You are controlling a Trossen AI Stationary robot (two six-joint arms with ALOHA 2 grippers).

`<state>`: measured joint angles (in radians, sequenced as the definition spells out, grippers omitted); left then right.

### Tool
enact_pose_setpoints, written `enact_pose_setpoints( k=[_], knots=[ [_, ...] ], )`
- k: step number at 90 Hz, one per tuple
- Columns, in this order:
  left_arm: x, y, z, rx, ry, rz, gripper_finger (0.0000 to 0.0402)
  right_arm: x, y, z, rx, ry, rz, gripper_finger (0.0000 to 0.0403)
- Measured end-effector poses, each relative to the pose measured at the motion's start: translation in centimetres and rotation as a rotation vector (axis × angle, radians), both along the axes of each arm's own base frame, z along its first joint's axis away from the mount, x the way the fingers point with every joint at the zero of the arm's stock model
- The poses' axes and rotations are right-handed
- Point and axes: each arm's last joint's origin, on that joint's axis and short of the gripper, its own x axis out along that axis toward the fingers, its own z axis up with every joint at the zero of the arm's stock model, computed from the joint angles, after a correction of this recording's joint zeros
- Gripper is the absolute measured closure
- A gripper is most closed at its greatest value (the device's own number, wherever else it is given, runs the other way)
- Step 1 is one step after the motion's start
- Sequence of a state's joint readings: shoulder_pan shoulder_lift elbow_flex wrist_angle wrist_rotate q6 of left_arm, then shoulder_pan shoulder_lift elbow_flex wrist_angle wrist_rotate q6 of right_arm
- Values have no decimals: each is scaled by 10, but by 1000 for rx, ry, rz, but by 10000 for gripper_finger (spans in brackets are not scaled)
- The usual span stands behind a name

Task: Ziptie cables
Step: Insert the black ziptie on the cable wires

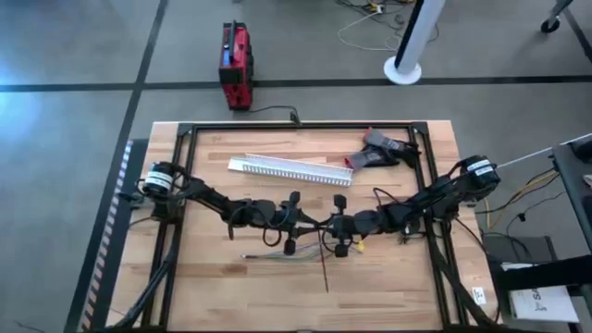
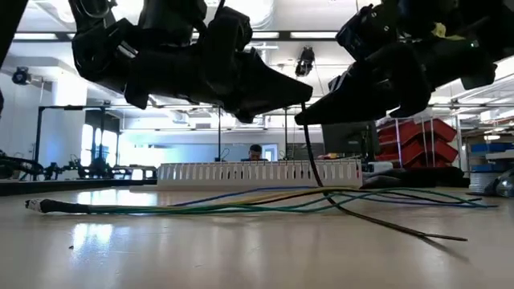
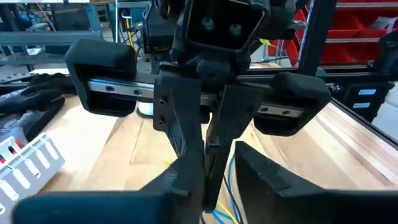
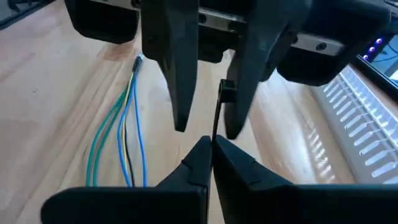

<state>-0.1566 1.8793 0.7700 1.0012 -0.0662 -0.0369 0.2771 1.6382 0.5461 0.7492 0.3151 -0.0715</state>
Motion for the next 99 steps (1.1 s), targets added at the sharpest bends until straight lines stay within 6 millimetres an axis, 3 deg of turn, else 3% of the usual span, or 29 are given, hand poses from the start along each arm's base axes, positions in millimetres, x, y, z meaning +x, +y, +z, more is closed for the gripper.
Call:
enact_pose_setpoints(
  k=[18, 46, 78, 99],
  knots=[
    [0, 1, 0, -5, 0, 18, 301, 1, 0, 2, -3, -23, 4, 403],
    [0, 1, 0, -1, -1, 48, 393, 1, 0, 2, -7, -24, 6, 403],
    [0, 1, 0, -14, 0, 56, 401, 1, 0, 2, 0, -24, 3, 401],
    [0, 2, 0, -14, 1, 58, 401, 0, 1, 2, -4, -13, 6, 332]
  ],
)
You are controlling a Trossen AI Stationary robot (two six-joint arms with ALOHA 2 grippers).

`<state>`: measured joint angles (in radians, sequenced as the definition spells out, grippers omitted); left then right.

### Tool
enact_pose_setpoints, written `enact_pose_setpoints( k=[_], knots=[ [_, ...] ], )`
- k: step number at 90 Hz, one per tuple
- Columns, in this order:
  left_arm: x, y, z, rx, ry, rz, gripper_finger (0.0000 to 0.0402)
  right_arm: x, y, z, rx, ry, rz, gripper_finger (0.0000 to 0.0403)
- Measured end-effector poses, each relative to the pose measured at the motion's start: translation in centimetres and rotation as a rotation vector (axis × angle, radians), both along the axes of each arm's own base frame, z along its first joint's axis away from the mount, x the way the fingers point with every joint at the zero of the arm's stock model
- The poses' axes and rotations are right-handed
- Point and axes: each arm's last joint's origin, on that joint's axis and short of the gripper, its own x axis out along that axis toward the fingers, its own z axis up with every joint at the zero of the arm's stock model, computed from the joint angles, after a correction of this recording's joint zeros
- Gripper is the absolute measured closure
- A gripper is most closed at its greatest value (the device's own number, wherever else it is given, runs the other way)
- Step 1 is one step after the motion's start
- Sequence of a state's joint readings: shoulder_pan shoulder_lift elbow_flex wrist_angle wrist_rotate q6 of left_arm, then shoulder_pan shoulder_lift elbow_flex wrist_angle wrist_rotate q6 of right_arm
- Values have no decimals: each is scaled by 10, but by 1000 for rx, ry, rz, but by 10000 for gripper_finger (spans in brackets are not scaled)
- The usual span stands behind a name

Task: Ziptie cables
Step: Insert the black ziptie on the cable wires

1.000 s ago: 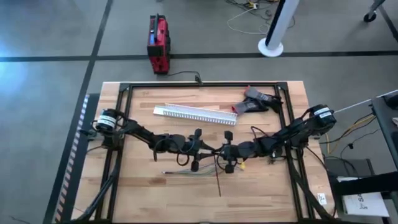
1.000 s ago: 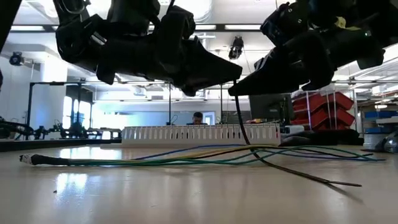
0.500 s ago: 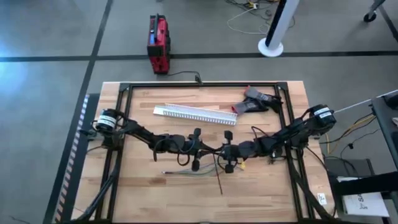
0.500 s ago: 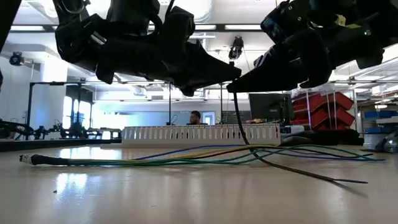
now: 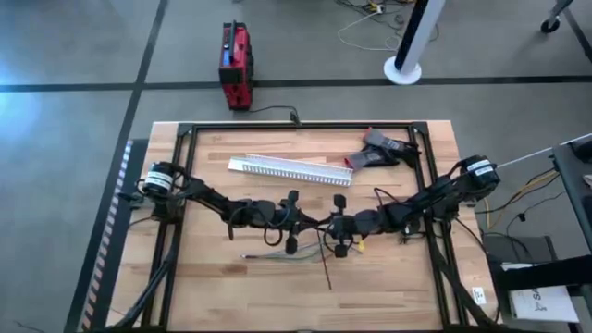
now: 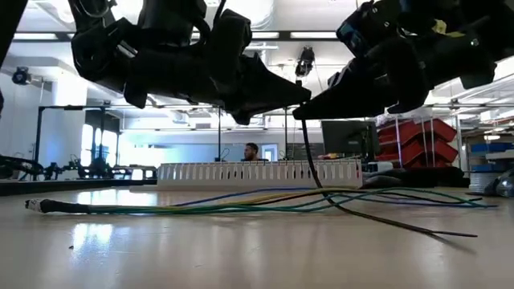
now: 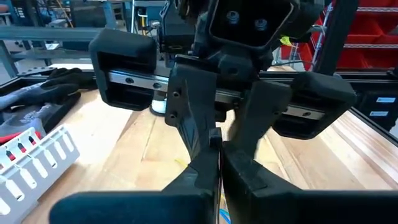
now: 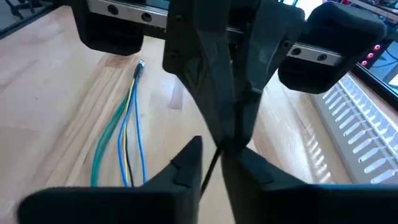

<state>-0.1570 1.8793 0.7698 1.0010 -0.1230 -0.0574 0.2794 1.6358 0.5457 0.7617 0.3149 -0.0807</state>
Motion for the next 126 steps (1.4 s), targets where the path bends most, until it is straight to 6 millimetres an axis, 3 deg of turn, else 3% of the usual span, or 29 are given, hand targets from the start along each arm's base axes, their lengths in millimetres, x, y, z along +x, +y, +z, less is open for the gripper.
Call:
enact_pose_setpoints(
  k=[18, 36, 58, 77, 96, 126],
  knots=[
    [0, 0, 0, 4, 0, 0, 402, -7, -2, 9, -25, 57, 4, 257],
    [0, 0, -1, 6, 8, 0, 402, -17, -2, 22, -92, 102, 38, 223],
    [0, 0, -2, 6, 24, 2, 402, -29, 13, 37, -184, 88, 96, 225],
    [0, 0, -3, 5, 26, 2, 402, -38, 30, 36, -263, 88, 76, 228],
    [0, 0, -3, -7, 33, 3, 402, -44, 43, 37, -179, 73, 81, 230],
    [0, 0, -3, -42, 33, 7, 402, -45, 43, 37, -105, 69, 49, 244]
  ],
)
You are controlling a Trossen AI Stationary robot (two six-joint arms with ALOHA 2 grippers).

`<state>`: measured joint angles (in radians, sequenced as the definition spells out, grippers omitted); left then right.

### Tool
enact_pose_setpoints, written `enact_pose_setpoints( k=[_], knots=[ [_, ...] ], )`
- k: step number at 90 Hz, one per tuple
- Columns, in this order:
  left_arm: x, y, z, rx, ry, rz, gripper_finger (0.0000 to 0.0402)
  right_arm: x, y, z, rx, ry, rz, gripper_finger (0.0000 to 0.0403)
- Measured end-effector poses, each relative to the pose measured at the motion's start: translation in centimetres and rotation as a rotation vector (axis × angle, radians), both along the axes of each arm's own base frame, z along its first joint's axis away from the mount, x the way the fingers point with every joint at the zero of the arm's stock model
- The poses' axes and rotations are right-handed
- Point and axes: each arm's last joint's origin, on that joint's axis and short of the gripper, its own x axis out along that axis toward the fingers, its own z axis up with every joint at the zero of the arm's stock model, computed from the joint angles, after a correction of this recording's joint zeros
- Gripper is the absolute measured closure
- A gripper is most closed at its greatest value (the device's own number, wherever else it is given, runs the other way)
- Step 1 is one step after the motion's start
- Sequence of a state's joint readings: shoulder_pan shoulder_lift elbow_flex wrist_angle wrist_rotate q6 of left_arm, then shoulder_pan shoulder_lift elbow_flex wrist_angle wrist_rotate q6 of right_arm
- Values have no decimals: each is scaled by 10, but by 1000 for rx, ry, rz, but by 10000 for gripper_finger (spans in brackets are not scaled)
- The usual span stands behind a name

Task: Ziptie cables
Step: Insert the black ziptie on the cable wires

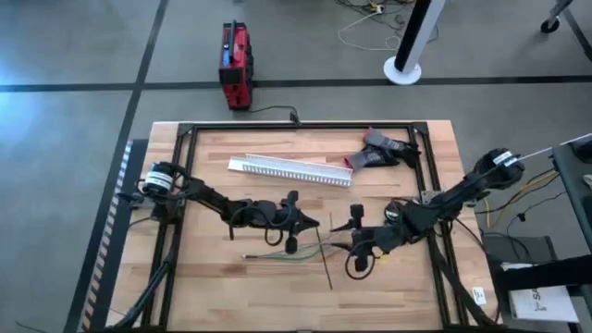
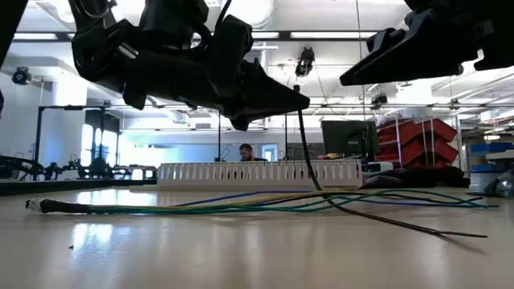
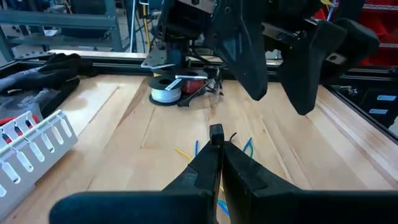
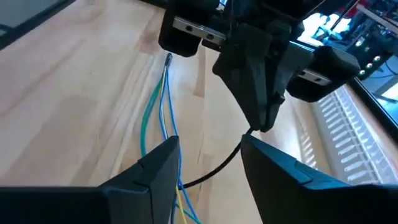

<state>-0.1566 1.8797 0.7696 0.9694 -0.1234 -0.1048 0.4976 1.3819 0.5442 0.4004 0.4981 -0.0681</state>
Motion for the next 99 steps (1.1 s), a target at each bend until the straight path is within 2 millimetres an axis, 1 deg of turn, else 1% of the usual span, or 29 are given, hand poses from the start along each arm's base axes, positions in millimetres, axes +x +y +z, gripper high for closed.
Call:
enact_pose_setpoints(
  k=[15, 43, 64, 99],
  knots=[
    [0, -1, 0, -37, -2, 2, 402, 0, 0, 0, -32, 2, 15, 247],
    [-1, -7, 0, -103, 8, -39, 402, 0, 0, 0, -33, 2, 16, 235],
    [-1, -9, 0, -127, 10, -40, 402, 0, 0, 0, -33, 2, 16, 243],
    [-1, -9, 0, -100, 8, -39, 402, 0, 0, 0, -33, 2, 16, 256]
  ],
)
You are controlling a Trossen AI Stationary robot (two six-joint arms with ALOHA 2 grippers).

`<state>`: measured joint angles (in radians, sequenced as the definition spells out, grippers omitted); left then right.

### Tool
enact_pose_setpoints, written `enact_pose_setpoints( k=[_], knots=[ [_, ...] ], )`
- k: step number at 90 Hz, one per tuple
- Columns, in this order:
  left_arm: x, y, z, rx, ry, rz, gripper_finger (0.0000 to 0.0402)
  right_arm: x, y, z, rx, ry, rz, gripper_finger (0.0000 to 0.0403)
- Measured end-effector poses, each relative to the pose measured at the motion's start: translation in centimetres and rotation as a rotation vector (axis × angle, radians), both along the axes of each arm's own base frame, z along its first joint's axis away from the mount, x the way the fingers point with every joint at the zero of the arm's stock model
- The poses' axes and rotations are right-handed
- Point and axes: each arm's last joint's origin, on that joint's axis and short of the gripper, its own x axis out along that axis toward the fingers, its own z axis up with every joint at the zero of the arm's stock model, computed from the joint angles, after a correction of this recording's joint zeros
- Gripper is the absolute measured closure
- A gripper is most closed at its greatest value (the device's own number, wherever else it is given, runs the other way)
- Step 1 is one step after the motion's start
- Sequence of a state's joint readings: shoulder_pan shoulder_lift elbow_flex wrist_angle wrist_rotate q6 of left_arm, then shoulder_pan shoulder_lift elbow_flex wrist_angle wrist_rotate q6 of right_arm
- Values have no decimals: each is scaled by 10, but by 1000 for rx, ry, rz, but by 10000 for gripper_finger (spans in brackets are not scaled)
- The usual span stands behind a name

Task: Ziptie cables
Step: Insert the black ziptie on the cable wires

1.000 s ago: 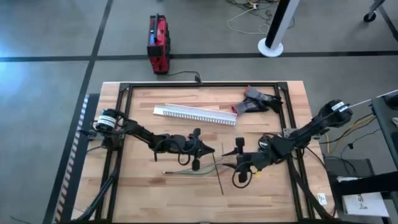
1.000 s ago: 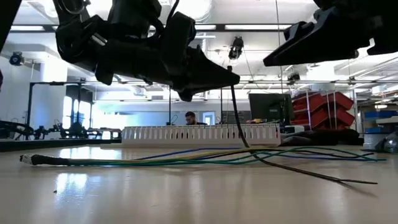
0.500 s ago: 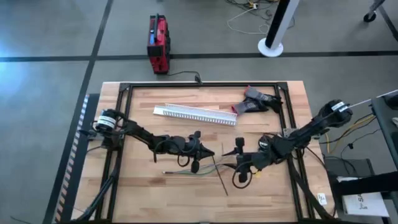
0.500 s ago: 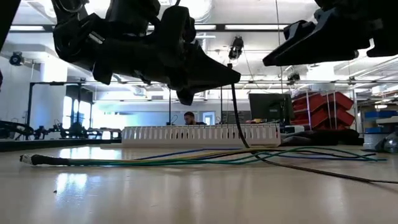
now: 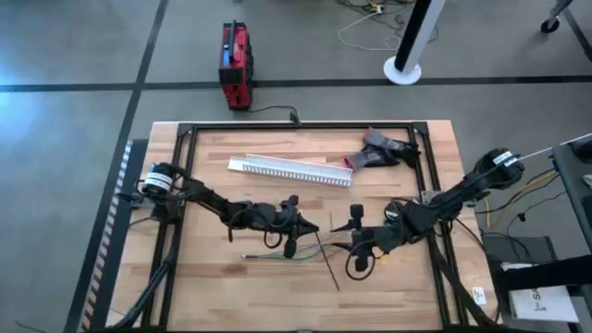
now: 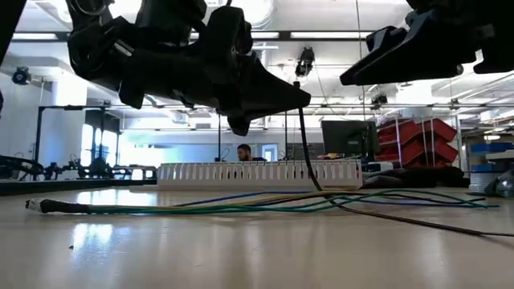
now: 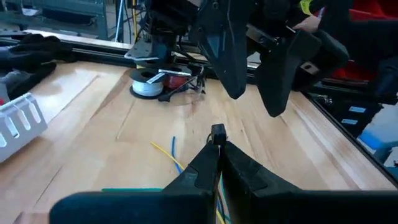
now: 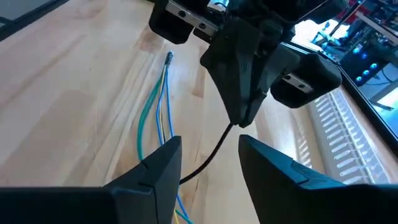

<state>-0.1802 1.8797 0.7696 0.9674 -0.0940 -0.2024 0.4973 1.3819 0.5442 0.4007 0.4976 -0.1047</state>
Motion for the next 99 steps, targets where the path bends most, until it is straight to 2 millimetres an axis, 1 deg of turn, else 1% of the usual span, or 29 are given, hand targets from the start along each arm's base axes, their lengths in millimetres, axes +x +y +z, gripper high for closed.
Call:
enact_pose_setpoints(
  k=[16, 47, 60, 64, 73, 78, 82, 88, 99],
  knots=[
    [0, 0, 0, 0, 0, -1, 402, 0, 0, 0, 0, 0, 0, 259],
    [0, -1, 0, 18, 2, -19, 402, 0, 0, 0, 0, 0, 0, 244],
    [-1, -1, -3, 54, 22, -26, 402, 0, 0, 0, -2, 0, 1, 243],
    [-1, -1, -3, 56, 24, -26, 402, 1, -1, 0, -34, -3, 13, 244],
    [-1, -1, -4, 59, 39, -26, 402, 5, -3, 6, -162, -51, 77, 248],
    [-1, -1, -5, 66, 46, -28, 402, 6, -4, 8, -228, -66, 71, 250],
    [-1, -1, -5, 73, 47, -29, 402, 6, -4, 8, -244, -64, 71, 251],
    [-1, -1, -5, 92, 46, -32, 402, 7, -3, 7, -183, -60, 66, 254],
    [-1, -1, -6, 121, 46, -37, 402, 7, 0, 6, 43, -58, 74, 260]
  ],
)
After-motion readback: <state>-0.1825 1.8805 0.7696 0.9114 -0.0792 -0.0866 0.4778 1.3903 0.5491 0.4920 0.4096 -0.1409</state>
